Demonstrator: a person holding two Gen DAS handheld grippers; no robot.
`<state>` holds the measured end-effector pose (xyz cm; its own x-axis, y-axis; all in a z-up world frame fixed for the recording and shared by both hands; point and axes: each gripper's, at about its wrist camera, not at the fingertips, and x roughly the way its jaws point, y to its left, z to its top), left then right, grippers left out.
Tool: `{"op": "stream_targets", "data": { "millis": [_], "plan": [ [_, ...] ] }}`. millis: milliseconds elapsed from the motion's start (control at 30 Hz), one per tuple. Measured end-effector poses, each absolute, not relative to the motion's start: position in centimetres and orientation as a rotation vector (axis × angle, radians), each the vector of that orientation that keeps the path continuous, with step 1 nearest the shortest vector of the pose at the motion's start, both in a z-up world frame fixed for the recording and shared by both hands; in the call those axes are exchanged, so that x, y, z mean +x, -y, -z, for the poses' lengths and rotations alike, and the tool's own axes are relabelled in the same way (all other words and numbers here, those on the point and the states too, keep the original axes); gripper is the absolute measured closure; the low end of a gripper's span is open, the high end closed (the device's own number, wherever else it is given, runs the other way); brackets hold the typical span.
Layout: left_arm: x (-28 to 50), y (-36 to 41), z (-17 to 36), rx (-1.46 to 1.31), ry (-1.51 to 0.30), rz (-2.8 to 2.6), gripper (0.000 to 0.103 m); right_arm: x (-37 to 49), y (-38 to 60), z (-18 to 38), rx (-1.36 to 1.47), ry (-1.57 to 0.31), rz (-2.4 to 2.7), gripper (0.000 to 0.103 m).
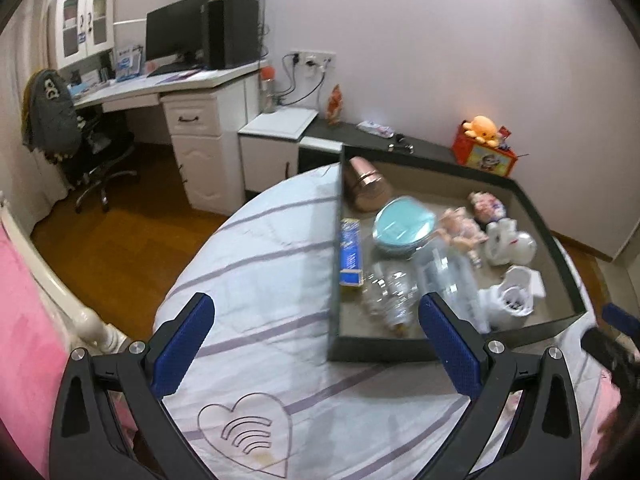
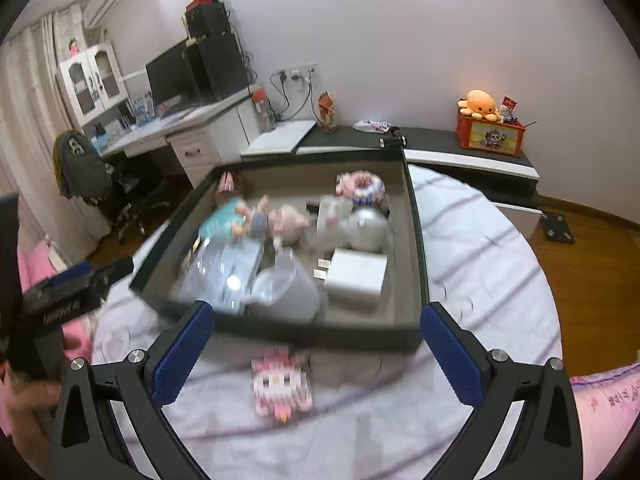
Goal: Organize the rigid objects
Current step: 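Grasp the pink-and-white block figure with the right gripper, then lower the block figure into the tray and open the right gripper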
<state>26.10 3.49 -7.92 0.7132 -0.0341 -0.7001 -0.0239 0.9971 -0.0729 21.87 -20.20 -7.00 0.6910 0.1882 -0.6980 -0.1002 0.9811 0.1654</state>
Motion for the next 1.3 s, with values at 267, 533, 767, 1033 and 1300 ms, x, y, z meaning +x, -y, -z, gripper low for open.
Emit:
{"op": "stream_targets", "data": {
  "millis": [267, 533, 767, 1033, 1300],
  "plan": [
    [27.2, -3.9, 9.2, -0.066, -0.797, 0.005, 0.000, 20.9, 18.2, 9.1, 0.068, -0.846, -0.133, 0.000],
    [29.6, -4.2, 11.6, -0.063, -0.855, 0.016, 0.002, 21.4, 16.9, 11.5, 0.052, -0.914, -0.120, 0.000],
    [31.2, -4.8, 12.9, -0.096, -0.874, 0.026, 0.033, 21.9, 16.7, 13.9, 0.057, -0.974, -0.108, 0.004],
    [30.9, -2.6, 12.5, -0.064, -0.868, 0.111, 0.097, 22.0, 15.5, 14.5, -0.047, -0.969, -0.099, 0.049],
    [30.5, -2.0, 12.1, -0.057, -0.867, 0.108, 0.099, 21.1, 15.5, 13.8, -0.058, -0.952, -0.142, 0.059]
  ]
}}
